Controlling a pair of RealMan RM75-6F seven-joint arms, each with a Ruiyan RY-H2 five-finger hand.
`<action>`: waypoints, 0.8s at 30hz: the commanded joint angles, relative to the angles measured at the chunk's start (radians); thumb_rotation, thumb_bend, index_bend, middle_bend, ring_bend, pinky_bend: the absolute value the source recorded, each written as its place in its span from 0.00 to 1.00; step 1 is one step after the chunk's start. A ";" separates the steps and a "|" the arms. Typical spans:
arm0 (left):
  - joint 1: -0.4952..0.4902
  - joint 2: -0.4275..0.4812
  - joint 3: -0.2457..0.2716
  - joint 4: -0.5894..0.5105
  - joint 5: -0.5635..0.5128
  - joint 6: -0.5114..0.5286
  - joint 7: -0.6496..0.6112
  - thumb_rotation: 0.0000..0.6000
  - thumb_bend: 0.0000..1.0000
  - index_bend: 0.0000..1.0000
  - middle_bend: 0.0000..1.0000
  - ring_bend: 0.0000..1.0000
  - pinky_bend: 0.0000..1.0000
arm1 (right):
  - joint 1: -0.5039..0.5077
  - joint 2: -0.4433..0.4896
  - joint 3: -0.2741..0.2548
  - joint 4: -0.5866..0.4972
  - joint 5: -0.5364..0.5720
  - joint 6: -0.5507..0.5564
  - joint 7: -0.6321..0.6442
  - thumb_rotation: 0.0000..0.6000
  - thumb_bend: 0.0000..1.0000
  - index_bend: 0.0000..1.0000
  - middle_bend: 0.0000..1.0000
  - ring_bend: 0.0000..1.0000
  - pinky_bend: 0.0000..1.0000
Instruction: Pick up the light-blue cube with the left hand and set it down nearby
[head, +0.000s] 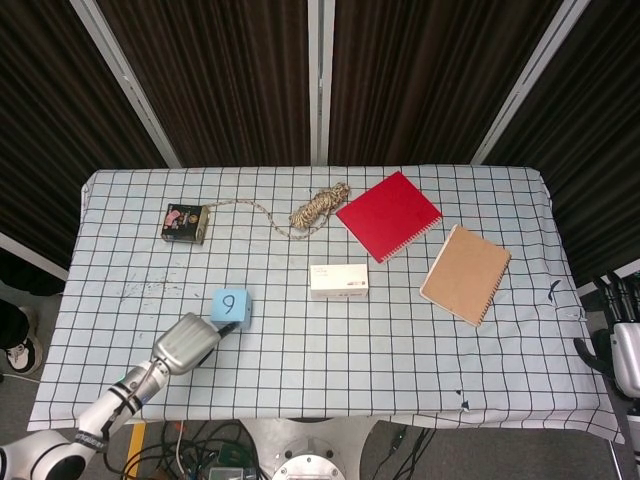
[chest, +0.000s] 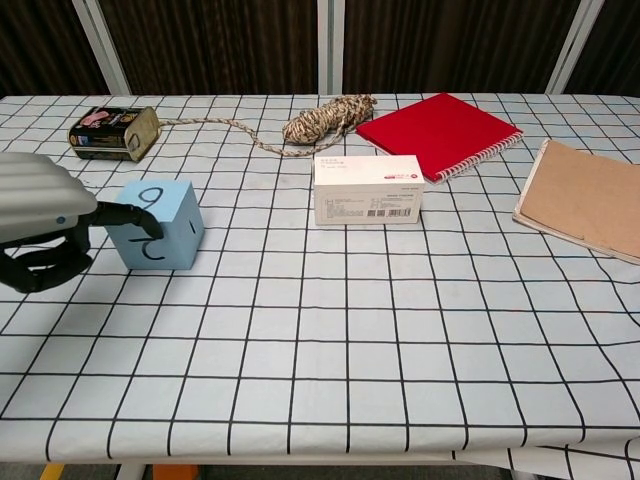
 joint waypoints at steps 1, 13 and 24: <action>-0.017 -0.005 -0.004 0.005 -0.031 -0.005 0.026 1.00 0.58 0.16 0.85 0.87 0.84 | 0.000 -0.001 0.000 0.002 0.000 0.000 0.002 1.00 0.19 0.00 0.00 0.00 0.00; -0.087 -0.015 -0.022 0.000 -0.102 -0.016 0.089 1.00 0.60 0.16 0.86 0.87 0.86 | 0.003 -0.006 0.001 0.007 0.005 -0.006 0.000 1.00 0.19 0.00 0.00 0.00 0.00; -0.165 -0.046 -0.022 0.029 -0.210 -0.031 0.196 1.00 0.61 0.16 0.86 0.88 0.86 | 0.004 -0.011 0.001 0.022 0.011 -0.012 0.013 1.00 0.19 0.00 0.00 0.00 0.00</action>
